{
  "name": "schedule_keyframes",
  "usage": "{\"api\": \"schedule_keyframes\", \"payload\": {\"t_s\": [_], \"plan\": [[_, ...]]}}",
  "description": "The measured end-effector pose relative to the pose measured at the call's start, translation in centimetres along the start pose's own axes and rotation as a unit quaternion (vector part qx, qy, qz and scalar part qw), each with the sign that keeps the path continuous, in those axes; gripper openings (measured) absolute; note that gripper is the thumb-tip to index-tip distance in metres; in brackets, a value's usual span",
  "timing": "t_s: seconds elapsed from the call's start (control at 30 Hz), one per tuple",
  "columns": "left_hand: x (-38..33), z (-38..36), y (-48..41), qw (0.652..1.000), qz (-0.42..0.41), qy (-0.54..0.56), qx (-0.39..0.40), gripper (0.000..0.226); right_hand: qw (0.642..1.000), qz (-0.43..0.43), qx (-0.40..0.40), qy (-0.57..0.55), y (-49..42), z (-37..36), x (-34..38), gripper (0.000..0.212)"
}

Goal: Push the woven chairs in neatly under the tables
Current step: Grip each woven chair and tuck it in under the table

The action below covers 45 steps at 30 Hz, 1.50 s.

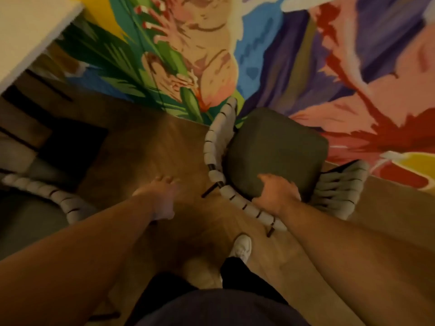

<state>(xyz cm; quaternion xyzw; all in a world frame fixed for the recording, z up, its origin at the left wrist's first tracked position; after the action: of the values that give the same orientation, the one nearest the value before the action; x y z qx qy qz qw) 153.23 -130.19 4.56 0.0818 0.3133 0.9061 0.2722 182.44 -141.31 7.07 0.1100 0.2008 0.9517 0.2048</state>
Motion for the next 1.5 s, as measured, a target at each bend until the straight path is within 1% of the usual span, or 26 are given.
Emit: {"api": "schedule_keyframes", "payload": {"t_s": [0.1,0.23,0.4,0.47,0.5,0.57,0.63,0.7,0.77,0.83,0.97,1.03,1.2,1.33,1.4,1.5], "plan": [[-5.7,2.3,-3.5,0.997,-0.062,-0.036,-0.031,0.117,0.999,-0.043,0.025,-0.022,-0.6,-0.9,-5.1,0.106],[-11.2,3.9,-7.4,0.983,-0.151,-0.097,-0.046,0.117,0.993,-0.083,0.072,-0.052,-0.7,-4.1,-8.7,0.121],[-15.3,2.3,-11.3,0.968,-0.22,-0.117,-0.008,0.119,0.981,-0.129,0.143,-0.02,0.9,-9.2,-11.7,0.136],[-16.5,1.3,-12.1,0.962,-0.243,-0.12,0.011,0.117,0.977,-0.125,0.17,0.016,1.8,-10.8,-12.4,0.131],[-16.9,0.6,-12.4,0.961,-0.249,-0.119,0.031,0.115,0.976,-0.117,0.177,0.042,2.2,-11.3,-12.5,0.122],[-17.3,-0.9,-12.8,0.959,-0.238,-0.134,0.073,0.108,0.976,-0.104,0.175,0.077,2.3,-11.7,-12.5,0.098],[-17.9,-1.8,-13.0,0.951,-0.242,-0.176,0.076,0.088,0.977,-0.109,0.166,0.08,1.8,-12.0,-12.5,0.075],[-18.8,-2.2,-13.4,0.949,-0.241,-0.194,0.054,0.065,0.977,-0.105,0.166,0.081,1.0,-12.5,-12.7,0.064],[-19.3,-2.3,-13.7,0.955,-0.219,-0.196,0.048,0.057,0.979,-0.098,0.154,0.089,0.5,-13.1,-13.4,0.06],[-19.4,-2.9,-14.0,0.95,-0.215,-0.222,0.044,0.052,0.983,-0.096,0.126,0.092,0.3,-13.5,-14.4,0.061],[-19.2,-4.1,-14.6,0.944,-0.218,-0.245,-0.023,0.031,0.991,-0.073,0.073,0.088,0.3,-14.1,-15.9,0.059],[-19.2,-4.1,-14.4,0.945,-0.218,-0.24,-0.034,0.025,0.993,-0.07,0.053,0.085,0.2,-14.5,-16.0,0.055],[-18.5,-4.3,-13.5,0.952,-0.215,-0.216,-0.042,0.025,0.989,-0.075,0.075,0.106,0.5,-15.6,-15.7,0.044],[-17.1,-6.2,-11.8,0.959,-0.196,-0.202,-0.023,0.026,0.987,-0.032,0.083,0.13,1.3,-16.2,-14.8,0.04],[-16.2,-7.5,-10.6,0.965,-0.18,-0.19,-0.006,0.025,0.986,-0.004,0.088,0.142,1.6,-16.6,-14.1,0.04],[-14.3,-9.5,-8.6,0.977,-0.147,-0.154,-0.002,0.021,0.981,0.042,0.097,0.16,1.9,-16.7,-12.6,0.04]]}}
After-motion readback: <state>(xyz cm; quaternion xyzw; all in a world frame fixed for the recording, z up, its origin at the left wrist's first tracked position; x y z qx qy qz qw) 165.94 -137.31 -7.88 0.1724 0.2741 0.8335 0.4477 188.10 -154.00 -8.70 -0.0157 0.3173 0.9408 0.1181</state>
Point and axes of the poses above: each hand's wrist, its own y-axis away from the middle knuckle, its own z-axis out of the back of the hand, x = y × z, the point moved 6 cm from there along -y, towards the middle knuckle, and after that the axes turned 11 degrees about -x, right-handed, at the moved point
